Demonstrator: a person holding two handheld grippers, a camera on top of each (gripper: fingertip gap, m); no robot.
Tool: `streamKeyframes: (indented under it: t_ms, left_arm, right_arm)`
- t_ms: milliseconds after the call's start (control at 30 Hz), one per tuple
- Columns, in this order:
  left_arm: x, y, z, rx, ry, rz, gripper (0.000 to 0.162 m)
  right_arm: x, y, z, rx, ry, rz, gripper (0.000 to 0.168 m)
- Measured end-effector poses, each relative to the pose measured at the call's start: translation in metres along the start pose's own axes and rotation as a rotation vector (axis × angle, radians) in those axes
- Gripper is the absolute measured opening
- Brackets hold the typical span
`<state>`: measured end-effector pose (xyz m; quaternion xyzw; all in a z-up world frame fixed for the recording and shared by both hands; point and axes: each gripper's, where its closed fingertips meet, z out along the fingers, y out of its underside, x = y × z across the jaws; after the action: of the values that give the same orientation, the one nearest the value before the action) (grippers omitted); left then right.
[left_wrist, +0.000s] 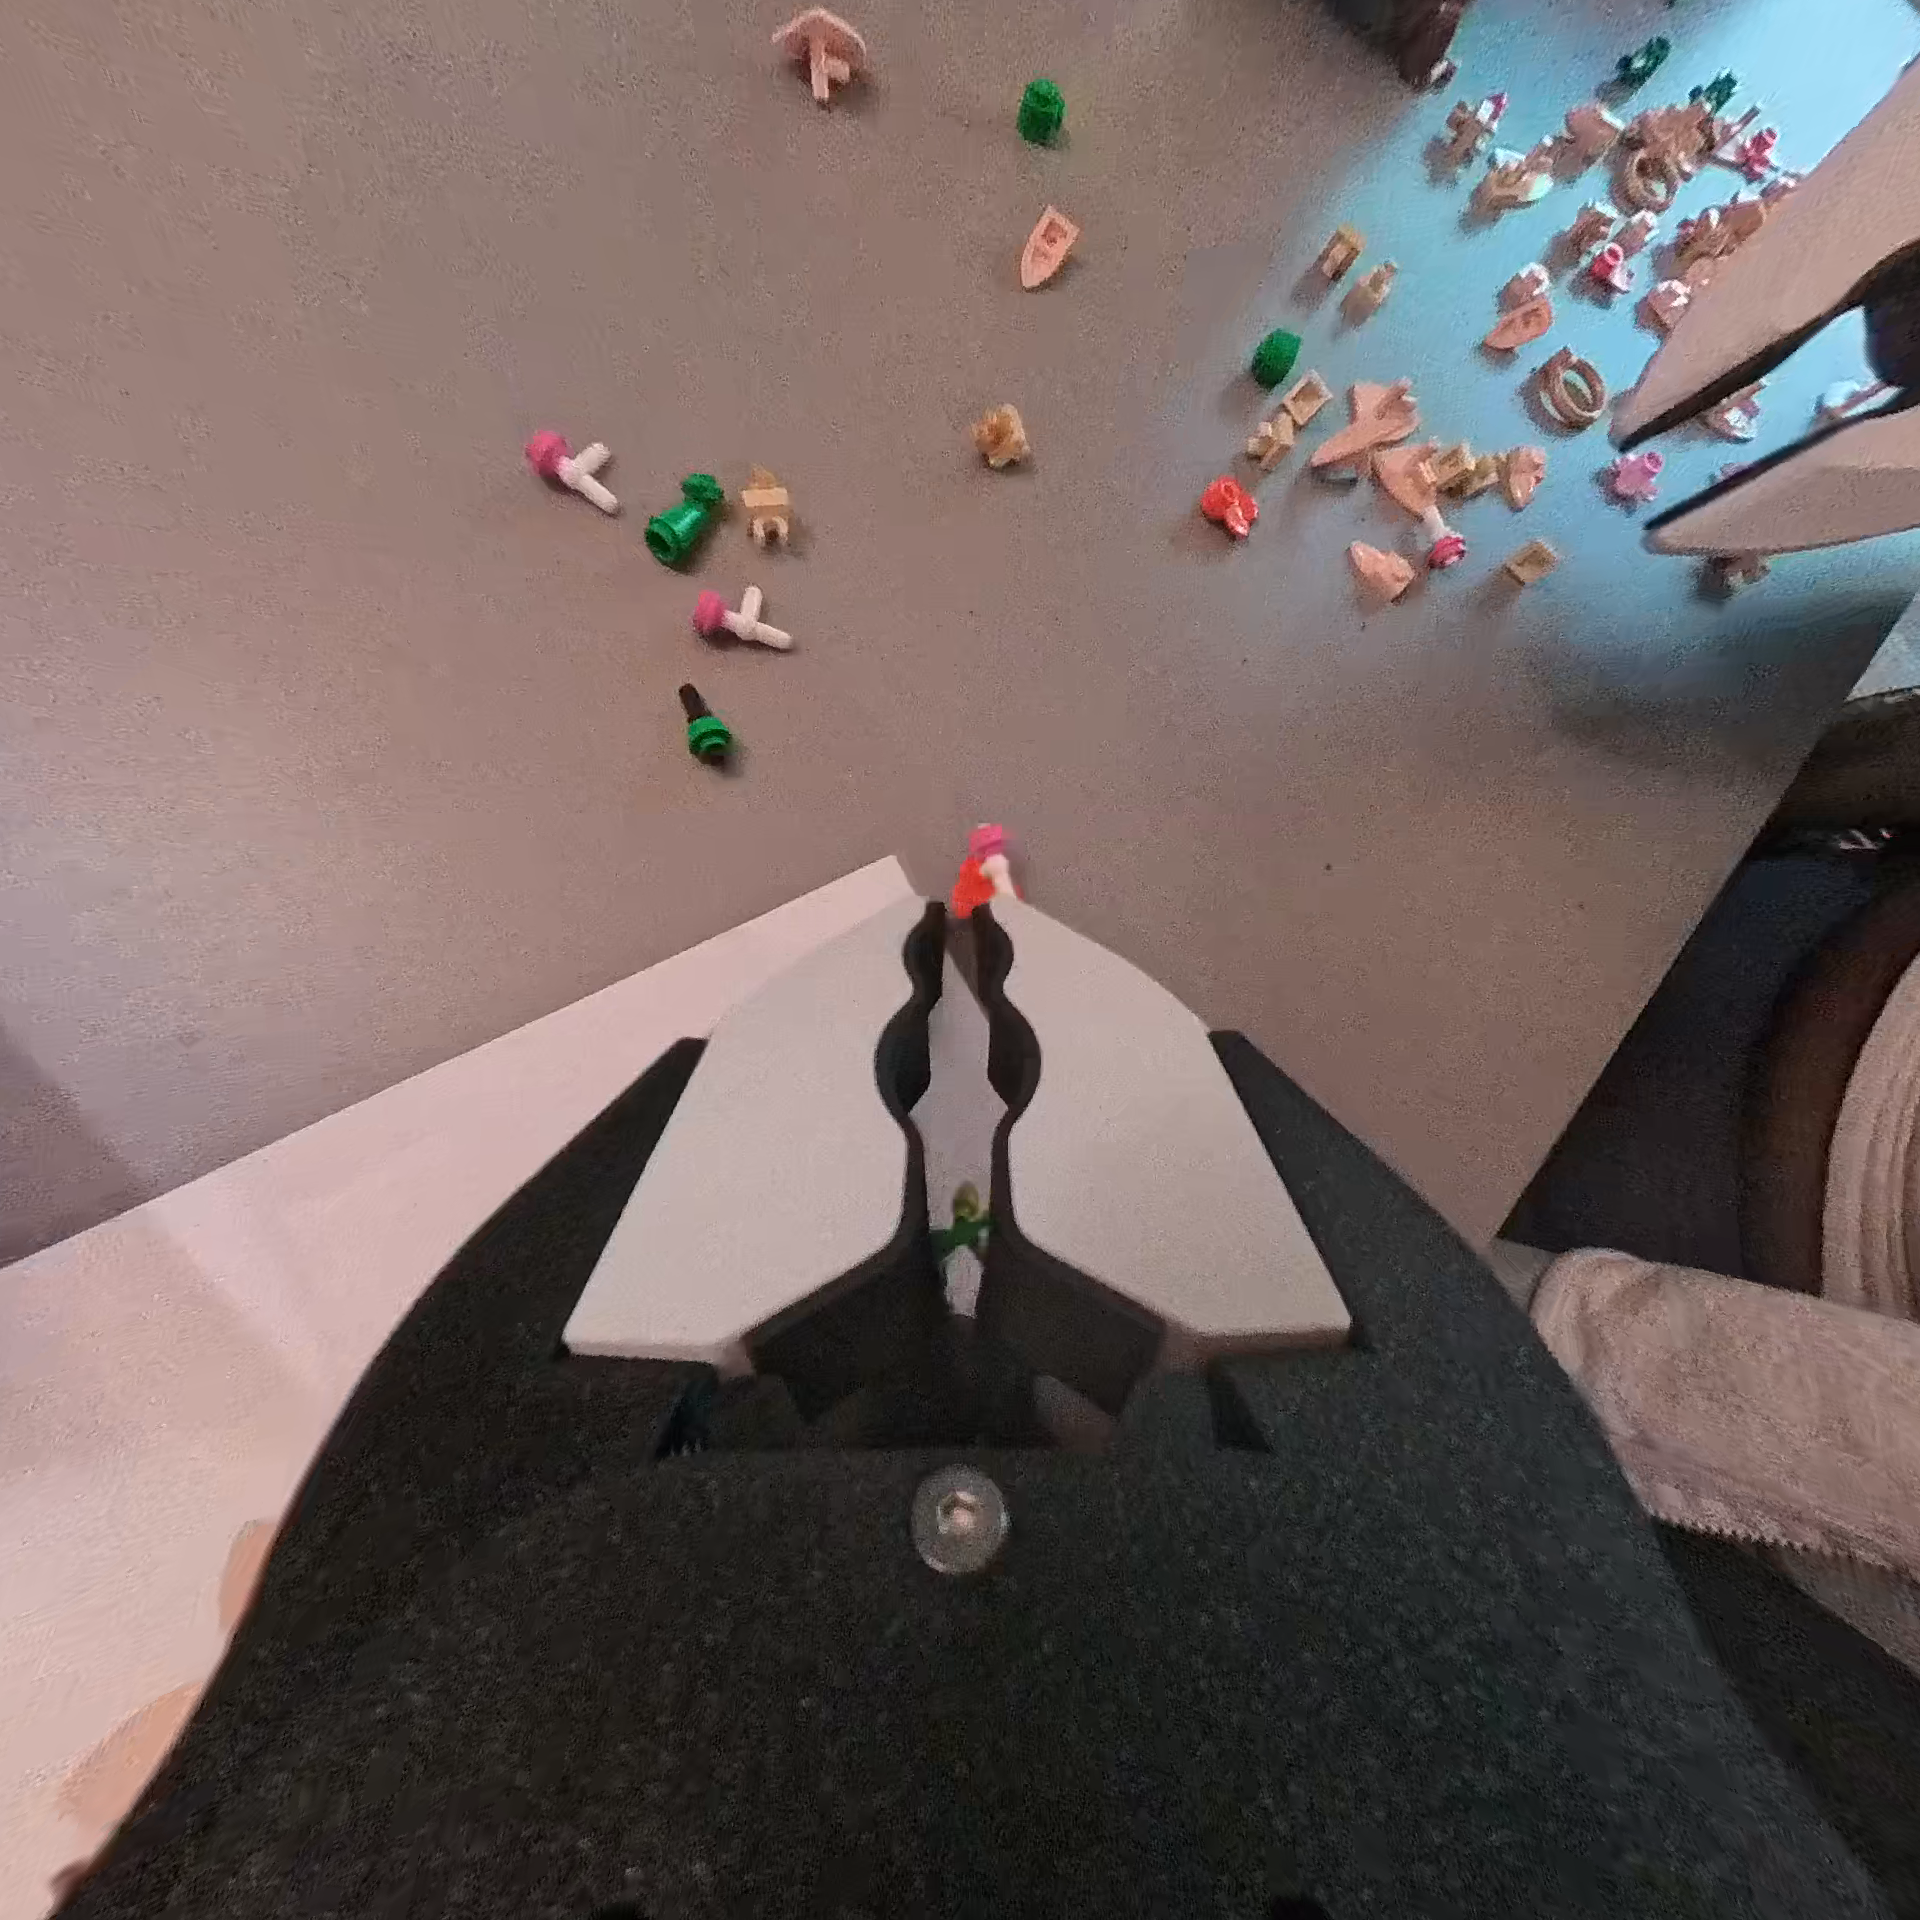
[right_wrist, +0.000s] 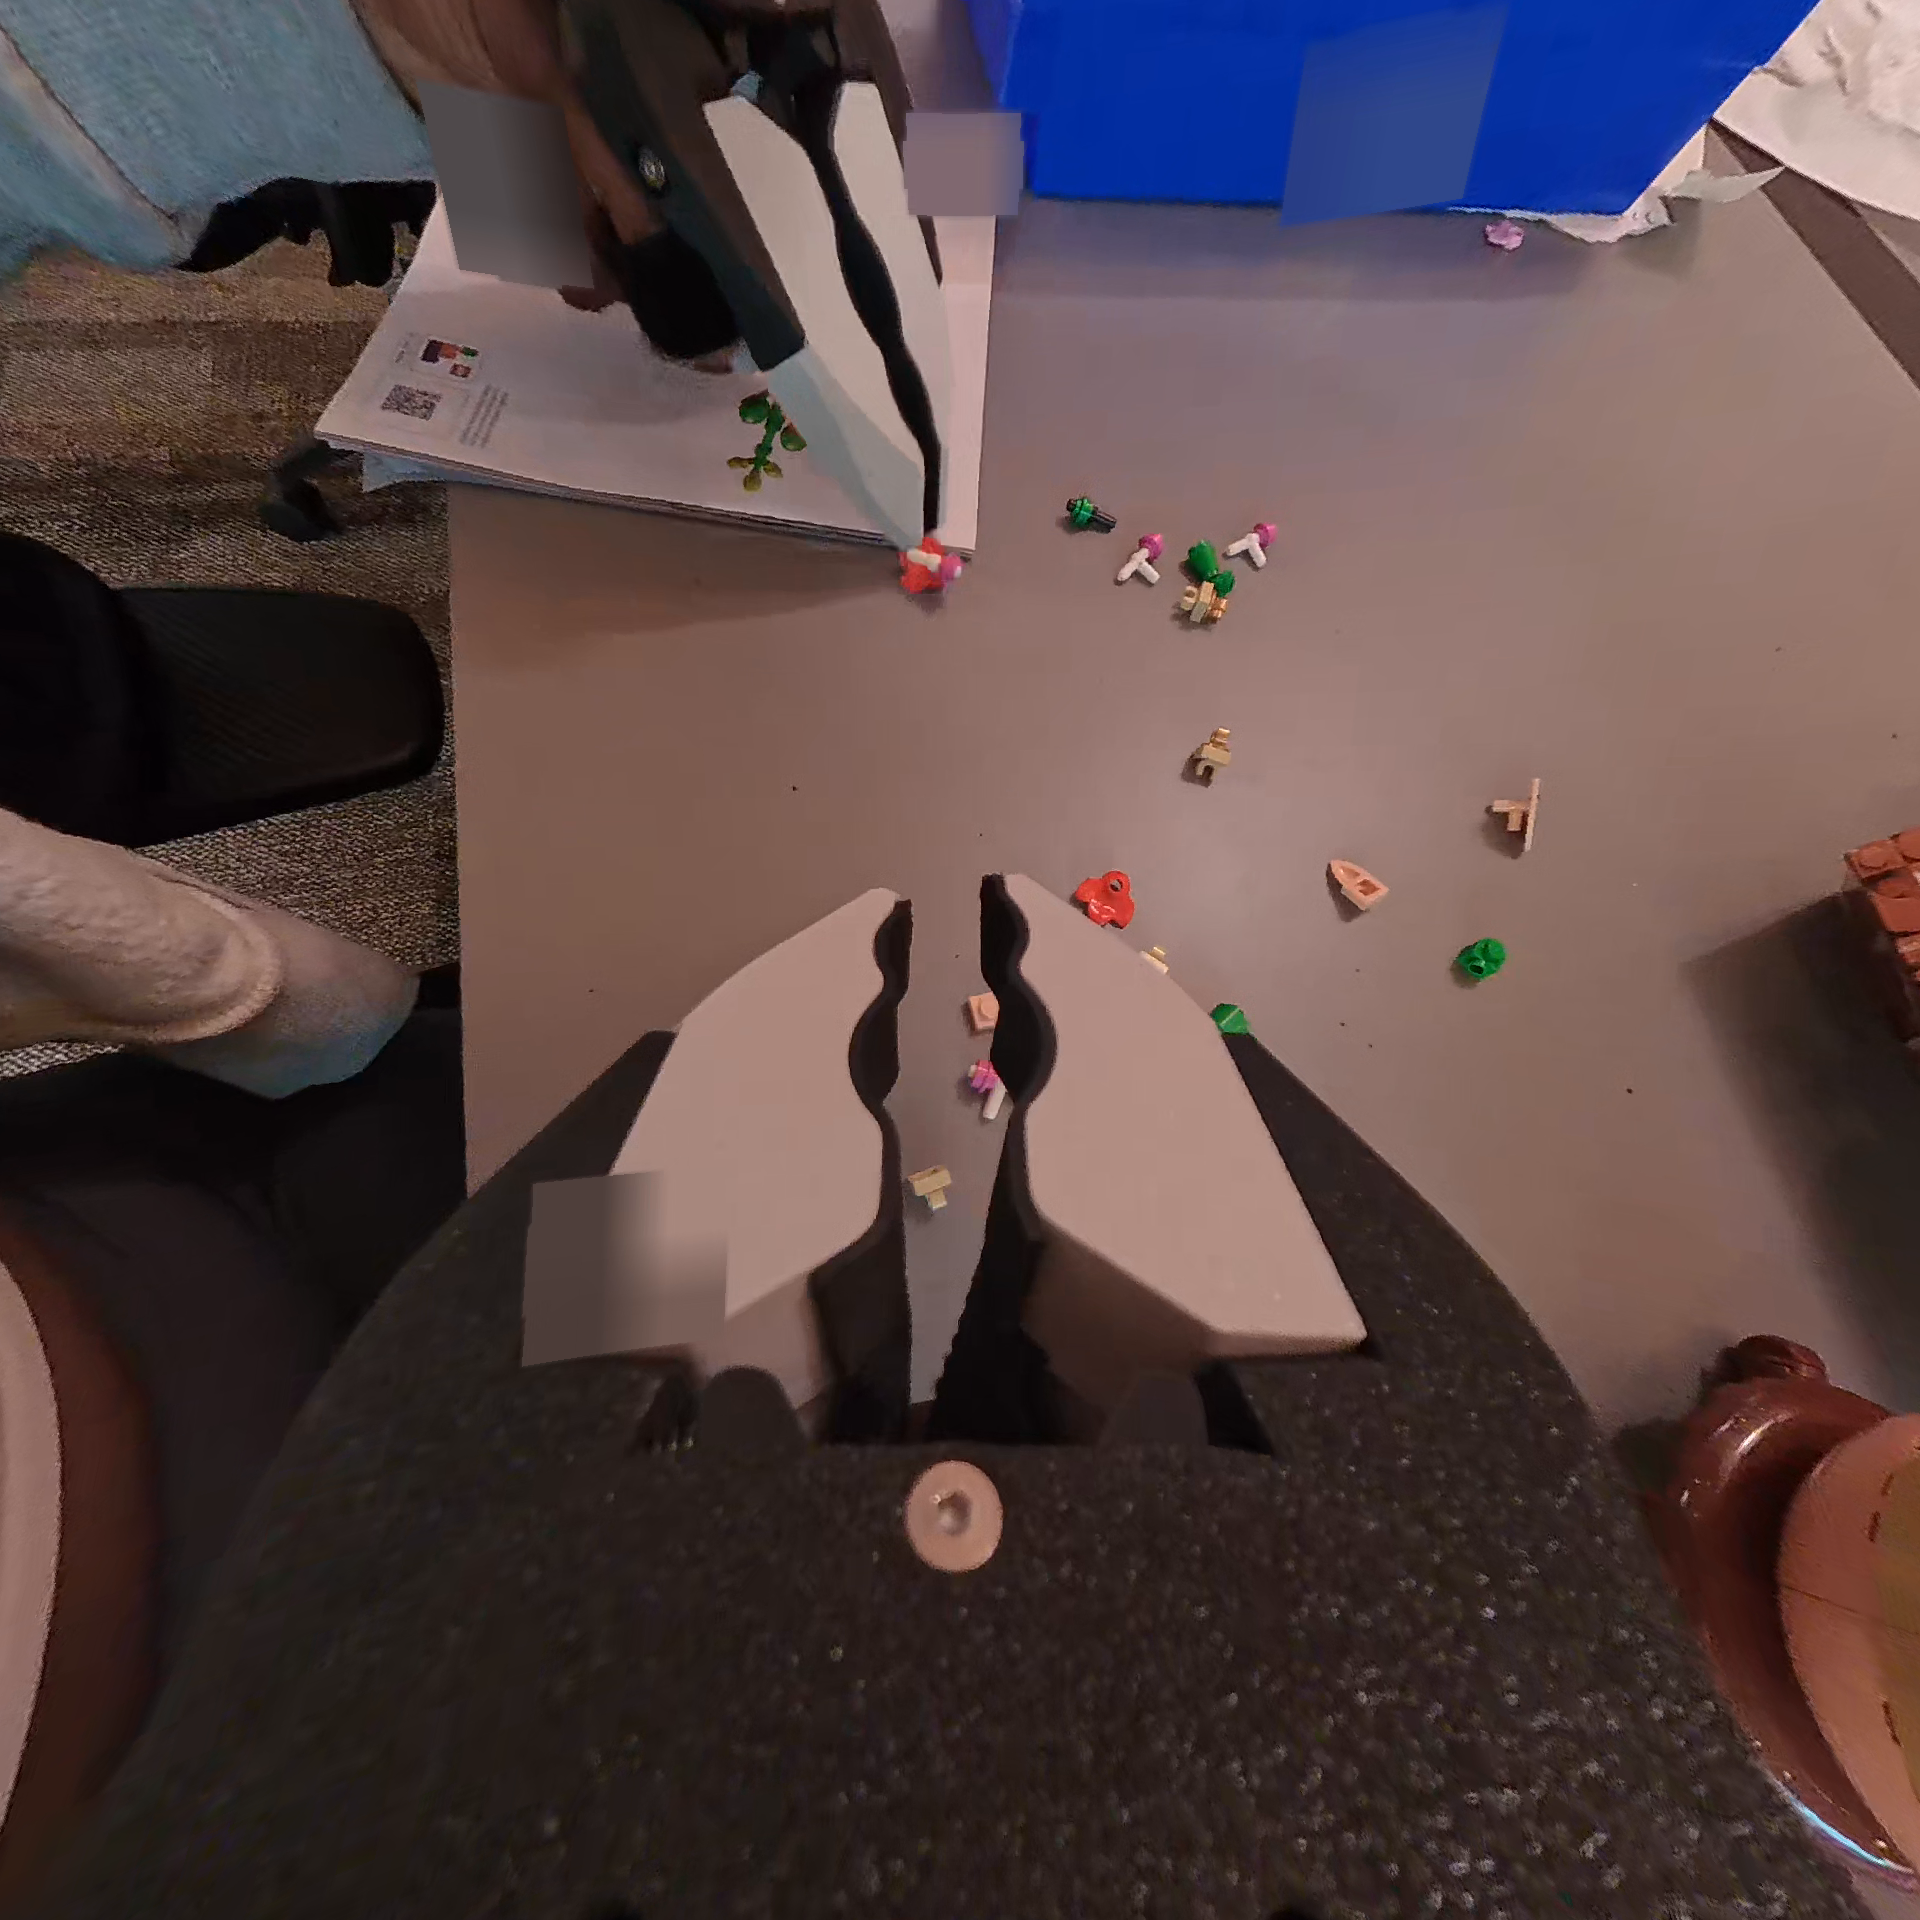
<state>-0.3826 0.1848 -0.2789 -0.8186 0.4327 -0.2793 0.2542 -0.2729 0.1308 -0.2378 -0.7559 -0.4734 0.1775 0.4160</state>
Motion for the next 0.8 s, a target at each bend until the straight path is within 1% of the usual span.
streamKeyframes:
  t_ms: [100,200,333,400,433,500,567,600,700,800]
  left_arm:
    - [0.008,0.0,0.007,0.006,0.051,-0.008,0.001]
    - [0.015,-0.005,0.012,0.05,0.083,-0.006,0.0]
    - [0.016,-0.015,0.009,0.118,0.031,0.021,0.0]
    - [0.01,-0.014,0.005,0.091,-0.046,0.038,0.0]
    - [0.005,-0.012,0.003,0.068,-0.094,0.063,0.0]
    - [0.005,-0.009,0.001,0.026,-0.125,0.142,0.007]
    - [0.012,-0.008,0.001,0.002,-0.109,0.257,0.022]
    - [0.012,-0.009,0.002,-0.005,-0.119,0.301,0.025]
    - [0.012,-0.01,0.008,-0.056,-0.099,0.371,0.025]
    - [0.006,-0.015,0.01,-0.062,-0.094,0.52,0.021]
  right_arm:
    - [-0.001,0.0,0.001,0.012,-0.012,-0.002,0.013]
    - [-0.004,0.003,0.004,0.013,-0.031,0.008,0.013]
    - [-0.006,0.004,0.003,0.036,-0.058,0.046,0.013]
    - [-0.004,0.004,0.001,0.041,-0.055,0.052,0.013]
    - [-0.003,0.004,0.0,0.043,-0.051,0.051,0.013]
    - [-0.002,0.004,-0.002,0.046,-0.049,0.049,0.013]
    - [-0.003,0.006,-0.003,0.045,-0.049,0.049,0.013]
    - [-0.003,0.007,-0.002,0.044,-0.05,0.051,0.013]
    - [-0.005,0.009,-0.004,0.04,-0.053,0.051,0.013]
    - [-0.004,0.01,-0.006,0.038,-0.05,0.046,0.013]
